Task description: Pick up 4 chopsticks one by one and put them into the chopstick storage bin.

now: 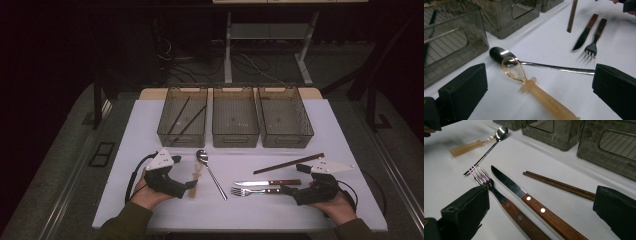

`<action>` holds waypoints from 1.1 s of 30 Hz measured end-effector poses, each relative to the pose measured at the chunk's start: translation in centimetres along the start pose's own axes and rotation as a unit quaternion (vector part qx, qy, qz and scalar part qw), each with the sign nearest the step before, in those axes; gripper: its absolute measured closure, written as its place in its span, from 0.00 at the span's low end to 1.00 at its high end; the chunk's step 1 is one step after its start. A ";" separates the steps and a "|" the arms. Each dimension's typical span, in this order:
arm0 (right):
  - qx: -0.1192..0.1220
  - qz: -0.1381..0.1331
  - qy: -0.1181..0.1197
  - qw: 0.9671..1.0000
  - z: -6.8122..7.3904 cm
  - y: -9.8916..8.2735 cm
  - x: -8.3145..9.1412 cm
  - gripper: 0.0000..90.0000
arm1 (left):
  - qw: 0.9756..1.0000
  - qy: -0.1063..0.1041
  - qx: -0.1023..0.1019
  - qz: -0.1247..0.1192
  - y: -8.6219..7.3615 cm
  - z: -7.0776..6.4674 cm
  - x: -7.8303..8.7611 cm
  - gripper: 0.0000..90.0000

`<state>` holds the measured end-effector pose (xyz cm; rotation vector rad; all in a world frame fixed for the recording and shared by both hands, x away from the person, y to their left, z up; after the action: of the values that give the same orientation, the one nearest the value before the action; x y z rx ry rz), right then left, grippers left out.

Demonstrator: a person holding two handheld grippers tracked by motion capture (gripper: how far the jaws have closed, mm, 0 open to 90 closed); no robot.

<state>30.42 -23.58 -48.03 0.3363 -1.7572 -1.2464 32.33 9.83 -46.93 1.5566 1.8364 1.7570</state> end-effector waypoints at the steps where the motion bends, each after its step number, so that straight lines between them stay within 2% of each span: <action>1: 0.001 0.000 0.000 1.000 0.0 0.0 0.0 0.01 | 1.000 -0.001 -0.001 0.002 -0.2 -0.1 0.0 0.00; 6: 0.005 0.005 0.002 1.000 0.0 0.0 0.1 0.01 | 1.000 -0.014 0.005 0.006 -1.0 -0.4 0.2 0.00; 13: 0.023 0.033 0.013 0.999 -0.2 0.0 0.2 0.01 | 1.000 -0.017 0.009 0.010 -1.2 -0.1 0.0 0.00; 16: 0.031 0.043 0.017 0.998 -0.4 0.2 -0.1 0.05 | 1.000 -0.018 0.010 0.014 -1.3 -0.1 -0.1 0.00; 21: 0.038 0.052 0.027 0.998 -0.7 0.7 -0.8 0.08 | 1.000 -0.021 0.006 0.015 -1.4 -0.2 -0.2 0.00; 24: 0.043 0.058 0.041 0.997 -0.6 0.9 -1.3 0.15 | 1.000 -0.020 0.008 0.016 -1.4 -0.2 -0.2 0.00; 27: 0.050 0.063 0.050 0.996 -0.8 1.3 -2.1 0.17 | 1.000 -0.020 0.003 0.018 -1.4 -0.2 -0.2 0.00; 33: 0.062 0.071 0.070 0.993 -1.2 2.3 -4.0 0.28 | 1.000 -0.023 0.008 0.020 -1.5 -0.3 -0.3 0.00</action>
<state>34.12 -20.60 -48.09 0.3551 -1.7100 -0.9906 31.47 9.76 -48.19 1.6361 1.8164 1.7127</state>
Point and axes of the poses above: each handheld gripper's, and its own axes: x roughly backward along the jaws, y roughly out of its top, z roughly to its left, the point moved 9 cm from there along -x, roughly forward along the jaws, and after that the axes turned 15 degrees about x, right-handed, at the moved point
